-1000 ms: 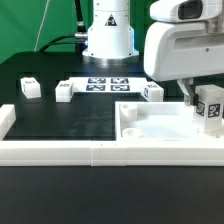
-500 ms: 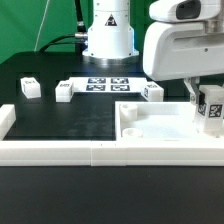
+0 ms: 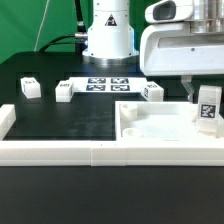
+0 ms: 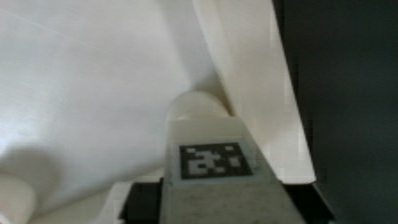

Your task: Assemble one leg

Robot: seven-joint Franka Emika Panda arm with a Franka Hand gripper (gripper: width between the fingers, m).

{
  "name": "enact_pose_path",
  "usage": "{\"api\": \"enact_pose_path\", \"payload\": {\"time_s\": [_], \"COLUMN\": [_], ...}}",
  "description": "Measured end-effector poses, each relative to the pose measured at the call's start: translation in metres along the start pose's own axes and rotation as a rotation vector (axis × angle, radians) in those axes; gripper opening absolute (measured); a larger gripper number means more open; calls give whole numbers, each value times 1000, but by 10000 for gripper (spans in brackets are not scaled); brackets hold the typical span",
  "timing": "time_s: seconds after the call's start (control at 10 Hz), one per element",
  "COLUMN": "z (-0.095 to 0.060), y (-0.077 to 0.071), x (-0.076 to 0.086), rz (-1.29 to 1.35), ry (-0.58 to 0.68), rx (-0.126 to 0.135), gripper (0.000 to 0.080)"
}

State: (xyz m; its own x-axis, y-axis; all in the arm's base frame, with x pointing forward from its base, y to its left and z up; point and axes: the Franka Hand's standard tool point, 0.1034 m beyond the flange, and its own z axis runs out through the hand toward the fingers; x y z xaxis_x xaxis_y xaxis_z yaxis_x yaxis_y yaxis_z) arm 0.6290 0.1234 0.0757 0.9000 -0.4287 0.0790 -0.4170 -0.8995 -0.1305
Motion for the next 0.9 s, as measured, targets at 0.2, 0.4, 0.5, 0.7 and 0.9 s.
{"api": "enact_pose_path", "payload": {"time_s": [0.2, 0.4, 0.5, 0.7, 0.9], "z": [1, 1, 1, 1, 1], "y": [-2, -4, -4, -4, -5], "x": [-2, -4, -4, -4, -5], "rz": [331, 571, 646, 762, 838], "ry": [-6, -4, -5, -19, -27], "rx": [5, 2, 6, 18, 24], "gripper": [292, 292, 292, 292, 292]}}
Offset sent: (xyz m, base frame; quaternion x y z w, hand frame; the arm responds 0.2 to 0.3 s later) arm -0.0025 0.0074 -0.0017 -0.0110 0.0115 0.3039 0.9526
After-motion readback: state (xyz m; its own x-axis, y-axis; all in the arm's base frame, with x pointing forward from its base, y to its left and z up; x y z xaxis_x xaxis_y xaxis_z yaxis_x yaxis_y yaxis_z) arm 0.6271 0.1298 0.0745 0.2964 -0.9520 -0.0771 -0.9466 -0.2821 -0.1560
